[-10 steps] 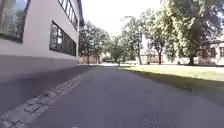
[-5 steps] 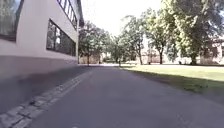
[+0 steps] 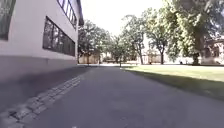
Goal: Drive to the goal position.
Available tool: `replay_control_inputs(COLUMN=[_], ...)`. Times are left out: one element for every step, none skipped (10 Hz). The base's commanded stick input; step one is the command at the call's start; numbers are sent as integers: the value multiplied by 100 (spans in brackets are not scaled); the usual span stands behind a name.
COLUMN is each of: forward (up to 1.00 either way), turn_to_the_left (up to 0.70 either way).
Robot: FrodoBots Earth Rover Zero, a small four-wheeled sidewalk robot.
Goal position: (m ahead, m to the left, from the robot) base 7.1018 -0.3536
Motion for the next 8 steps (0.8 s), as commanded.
replay_control_inputs(forward=[85,85,85,85,85,85,85,85], turn_to_the_left=[0,0,0,0,0,0,0,0])
